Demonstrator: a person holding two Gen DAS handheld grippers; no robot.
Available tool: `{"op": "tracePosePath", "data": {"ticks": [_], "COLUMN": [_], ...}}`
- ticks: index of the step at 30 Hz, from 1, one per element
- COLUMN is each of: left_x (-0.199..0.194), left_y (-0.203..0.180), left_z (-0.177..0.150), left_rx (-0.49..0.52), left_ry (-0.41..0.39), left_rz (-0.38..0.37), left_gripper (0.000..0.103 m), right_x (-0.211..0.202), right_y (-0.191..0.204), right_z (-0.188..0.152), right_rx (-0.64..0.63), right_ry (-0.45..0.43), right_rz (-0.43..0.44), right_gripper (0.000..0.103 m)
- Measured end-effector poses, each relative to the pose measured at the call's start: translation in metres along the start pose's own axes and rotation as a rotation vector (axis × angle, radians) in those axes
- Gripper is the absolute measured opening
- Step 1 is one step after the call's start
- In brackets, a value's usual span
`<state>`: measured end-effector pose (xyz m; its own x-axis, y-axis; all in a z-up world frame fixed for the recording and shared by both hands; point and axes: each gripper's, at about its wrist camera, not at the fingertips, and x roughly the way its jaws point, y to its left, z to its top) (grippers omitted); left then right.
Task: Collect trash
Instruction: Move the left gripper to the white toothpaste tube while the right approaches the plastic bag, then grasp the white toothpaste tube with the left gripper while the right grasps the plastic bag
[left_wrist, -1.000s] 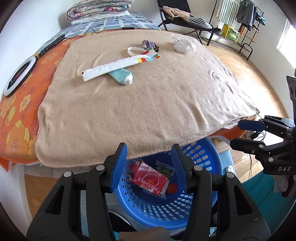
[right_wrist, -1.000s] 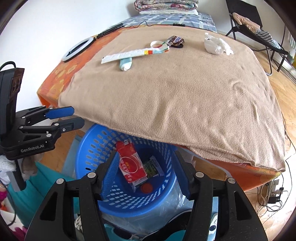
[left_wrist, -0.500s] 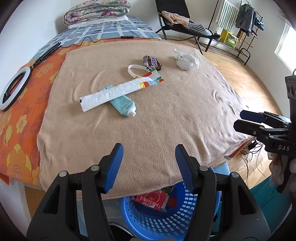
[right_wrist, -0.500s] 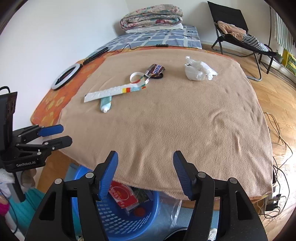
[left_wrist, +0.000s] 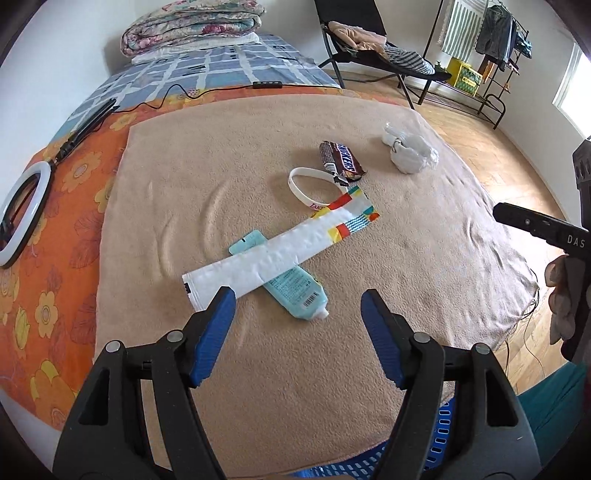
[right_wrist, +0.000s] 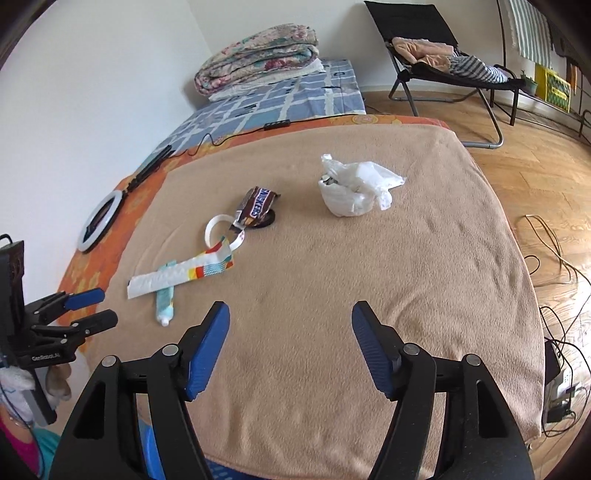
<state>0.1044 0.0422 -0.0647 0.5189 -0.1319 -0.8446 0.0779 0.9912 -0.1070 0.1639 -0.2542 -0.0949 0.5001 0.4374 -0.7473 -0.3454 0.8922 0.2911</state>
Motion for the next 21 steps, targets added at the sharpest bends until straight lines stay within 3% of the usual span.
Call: {"op": "tracePosePath", "data": {"ticks": [8, 18, 21], "left_x": [0.042, 0.074, 0.082], "left_y": [0.0, 0.008, 0.01], "left_z": [0.015, 0.026, 0.027], "left_rx": [0.074, 0.068, 0.067], "left_ry": [0.067, 0.114, 0.127], "left_rz": [0.039, 0.04, 0.042], "left_gripper": [0.072, 0.072, 0.072], "right_x": [0.027, 0.054, 0.062], "right_y": [-0.013, -0.05, -0.05], "right_z": [0.03, 0.059, 0.066], "right_rx": [0.03, 0.153, 0.136], "right_ry": [-0.004, -0.016, -0.019], "right_rz": [-0.024, -0.022, -0.038], "right_gripper": [0.069, 0.075, 0.076]}}
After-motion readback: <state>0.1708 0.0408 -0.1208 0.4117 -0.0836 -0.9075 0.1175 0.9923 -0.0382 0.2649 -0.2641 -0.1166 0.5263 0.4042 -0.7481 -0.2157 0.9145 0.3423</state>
